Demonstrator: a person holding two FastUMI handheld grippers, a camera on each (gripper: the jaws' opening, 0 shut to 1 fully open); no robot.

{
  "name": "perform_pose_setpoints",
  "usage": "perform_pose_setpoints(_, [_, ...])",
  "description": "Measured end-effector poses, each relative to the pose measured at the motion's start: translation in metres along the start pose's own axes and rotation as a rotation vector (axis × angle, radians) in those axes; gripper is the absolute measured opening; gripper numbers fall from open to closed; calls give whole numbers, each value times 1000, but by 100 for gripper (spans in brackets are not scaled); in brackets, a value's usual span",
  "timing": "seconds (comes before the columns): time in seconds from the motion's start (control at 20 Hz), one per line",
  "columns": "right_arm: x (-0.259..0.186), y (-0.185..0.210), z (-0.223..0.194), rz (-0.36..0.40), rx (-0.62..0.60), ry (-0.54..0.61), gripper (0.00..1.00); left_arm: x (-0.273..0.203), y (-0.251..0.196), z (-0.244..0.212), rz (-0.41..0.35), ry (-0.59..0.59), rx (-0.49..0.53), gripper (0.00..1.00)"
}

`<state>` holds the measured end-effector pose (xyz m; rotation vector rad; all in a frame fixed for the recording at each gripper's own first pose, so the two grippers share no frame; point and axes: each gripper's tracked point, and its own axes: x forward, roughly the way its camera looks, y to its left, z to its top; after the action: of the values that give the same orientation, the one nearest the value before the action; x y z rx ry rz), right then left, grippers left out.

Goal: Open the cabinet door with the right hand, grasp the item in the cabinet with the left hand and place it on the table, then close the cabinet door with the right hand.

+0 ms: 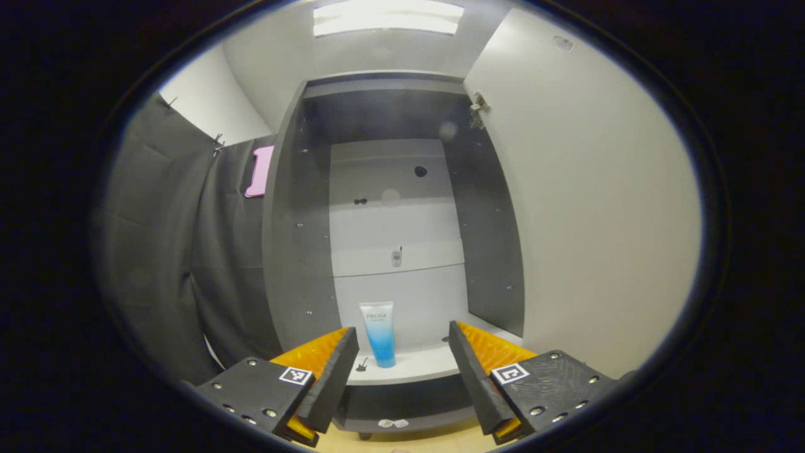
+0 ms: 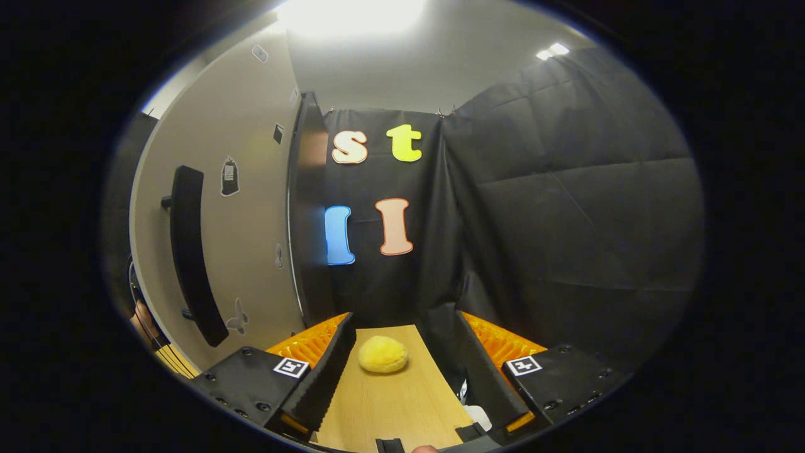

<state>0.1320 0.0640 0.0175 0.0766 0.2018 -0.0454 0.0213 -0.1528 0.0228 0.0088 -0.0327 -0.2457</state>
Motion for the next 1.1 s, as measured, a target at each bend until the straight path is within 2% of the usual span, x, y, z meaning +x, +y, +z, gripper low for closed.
perform_pose_setpoints(0.35, [25, 0, -6, -102, 21, 22, 98, 0, -4, -6, -22, 33, -25, 87])
perform_pose_setpoints(0.4, [30, 3, -7, -110, 23, 23, 92, 0, -4, -8, -24, 43, -29, 87])
perform_pose_setpoints(0.45, [35, 5, -8, -117, 24, 25, 92, 0, -4, -10, -28, 55, -32, 87])
perform_pose_setpoints(0.5, [38, 6, -9, -124, 23, 28, 98, 0, -4, -12, -30, 67, -36, 87])
perform_pose_setpoints(0.6, [43, 8, -13, -135, 22, 38, 98, 1, -6, -15, -34, 89, -42, 88])
perform_pose_setpoints(0.65, [47, 9, -14, -139, 21, 44, 92, 1, -6, -16, -36, 101, -43, 88])
perform_pose_setpoints(0.7, [49, 11, -17, -142, 19, 50, 92, 0, -6, -17, -40, 116, -42, 87])
perform_pose_setpoints(0.75, [51, 12, -18, -145, 16, 54, 98, 0, -6, -17, -43, 130, -38, 87])
perform_pose_setpoints(0.9, [55, 12, -21, -152, 3, 63, 98, -2, -8, -19, -57, 163, -41, 88])
perform_pose_setpoints(1.0, [57, 11, -22, -154, -1, 66, 98, -3, -10, -7, -64, 165, -53, 80])
perform_pose_setpoints(1.1, [57, 10, -22, -154, -1, 67, 98, -2, -12, -2, -53, 152, -63, 60])
